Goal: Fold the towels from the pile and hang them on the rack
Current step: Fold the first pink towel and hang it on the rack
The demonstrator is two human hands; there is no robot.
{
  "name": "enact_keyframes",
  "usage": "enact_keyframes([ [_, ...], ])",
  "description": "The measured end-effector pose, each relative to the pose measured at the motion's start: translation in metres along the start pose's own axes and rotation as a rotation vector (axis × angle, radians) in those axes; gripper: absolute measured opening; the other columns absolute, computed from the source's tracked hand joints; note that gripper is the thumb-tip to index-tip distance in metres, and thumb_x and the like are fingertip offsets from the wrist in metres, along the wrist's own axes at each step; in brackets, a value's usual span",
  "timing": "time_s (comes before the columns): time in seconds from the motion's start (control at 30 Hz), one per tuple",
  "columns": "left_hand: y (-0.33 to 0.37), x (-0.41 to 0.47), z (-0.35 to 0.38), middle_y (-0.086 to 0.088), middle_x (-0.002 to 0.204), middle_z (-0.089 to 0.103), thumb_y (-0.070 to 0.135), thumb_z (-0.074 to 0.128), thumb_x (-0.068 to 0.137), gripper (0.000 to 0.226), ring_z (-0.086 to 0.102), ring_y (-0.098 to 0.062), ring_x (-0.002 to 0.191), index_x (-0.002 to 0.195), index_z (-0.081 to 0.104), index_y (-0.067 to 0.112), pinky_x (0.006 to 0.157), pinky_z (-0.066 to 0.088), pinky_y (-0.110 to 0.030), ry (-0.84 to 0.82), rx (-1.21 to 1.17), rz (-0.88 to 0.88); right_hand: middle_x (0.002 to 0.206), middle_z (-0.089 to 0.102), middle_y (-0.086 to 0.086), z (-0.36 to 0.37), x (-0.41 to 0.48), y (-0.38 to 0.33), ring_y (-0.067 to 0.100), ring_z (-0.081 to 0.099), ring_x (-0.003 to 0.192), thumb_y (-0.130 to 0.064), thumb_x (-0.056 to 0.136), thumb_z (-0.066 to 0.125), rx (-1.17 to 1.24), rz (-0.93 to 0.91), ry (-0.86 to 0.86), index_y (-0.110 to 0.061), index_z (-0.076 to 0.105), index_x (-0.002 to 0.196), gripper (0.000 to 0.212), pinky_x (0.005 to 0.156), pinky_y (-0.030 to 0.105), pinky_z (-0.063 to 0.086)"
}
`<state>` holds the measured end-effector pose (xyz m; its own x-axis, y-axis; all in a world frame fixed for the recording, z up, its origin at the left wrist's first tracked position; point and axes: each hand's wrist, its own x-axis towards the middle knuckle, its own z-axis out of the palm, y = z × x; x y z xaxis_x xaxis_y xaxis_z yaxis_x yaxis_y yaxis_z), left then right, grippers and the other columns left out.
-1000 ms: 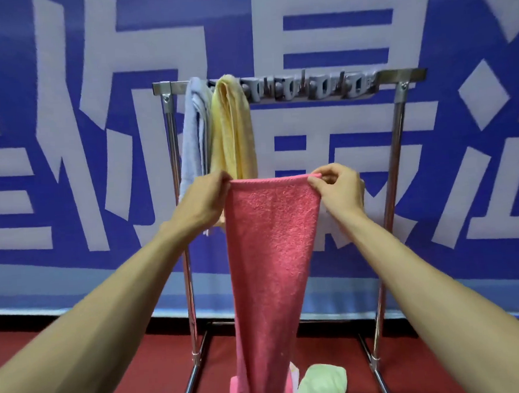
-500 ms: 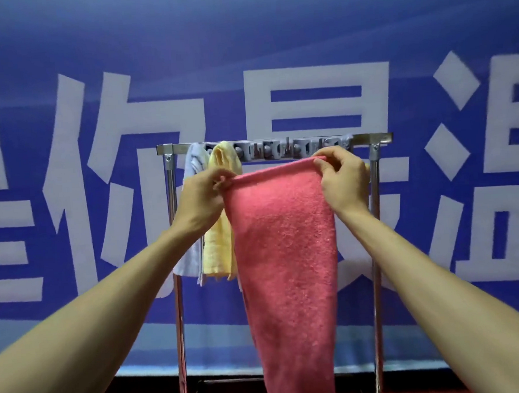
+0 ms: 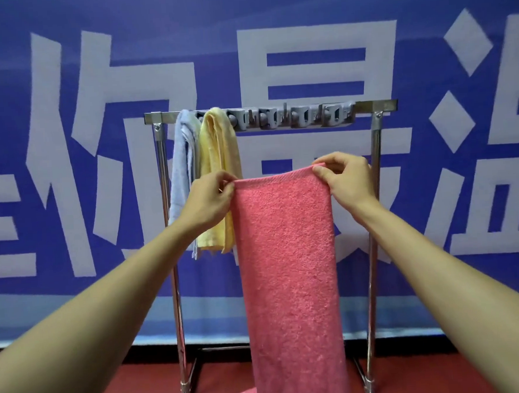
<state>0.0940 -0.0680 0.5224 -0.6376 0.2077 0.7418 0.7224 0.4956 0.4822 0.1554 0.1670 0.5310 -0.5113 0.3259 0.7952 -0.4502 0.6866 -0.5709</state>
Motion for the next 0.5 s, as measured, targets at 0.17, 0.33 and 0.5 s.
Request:
enact_keyframes([
  [0.17,-0.032,-0.024,0.028,-0.008,0.078,0.065,0.007,0.047,0.097,0.019,0.067,-0.022,0.065,0.102,0.065,0.004,0.063,0.06,-0.036,-0.187,-0.105,-0.21,0.088,0.071,-0.001,0.014,-0.029,0.038,0.01,0.065,0.084,-0.015,0.085,0.07,-0.065,0.074,-0.131,-0.013,0.074,0.096,0.012,0.078,0.024,0.054],
  [0.33,-0.074,-0.057,0.064,-0.006,0.071,0.061,0.003,0.046,0.097,0.022,0.061,-0.003,0.051,0.104,0.067,-0.001,0.055,0.057,-0.021,-0.373,-0.198,-0.34,0.082,0.072,0.0,0.031,-0.068,0.091,0.014,0.067,0.081,-0.014,0.082,0.072,-0.112,0.177,-0.253,-0.013,0.075,0.089,0.008,0.079,0.028,0.054],
  [0.5,-0.111,-0.094,0.101,-0.008,0.069,0.061,0.005,0.048,0.094,0.023,0.06,-0.017,0.059,0.09,0.07,0.008,0.062,0.058,-0.031,-0.388,-0.193,-0.467,0.068,0.067,-0.011,0.053,-0.107,0.142,-0.005,0.062,0.062,-0.013,0.077,0.075,-0.094,0.295,-0.302,-0.016,0.076,0.083,0.007,0.069,0.019,0.055],
])
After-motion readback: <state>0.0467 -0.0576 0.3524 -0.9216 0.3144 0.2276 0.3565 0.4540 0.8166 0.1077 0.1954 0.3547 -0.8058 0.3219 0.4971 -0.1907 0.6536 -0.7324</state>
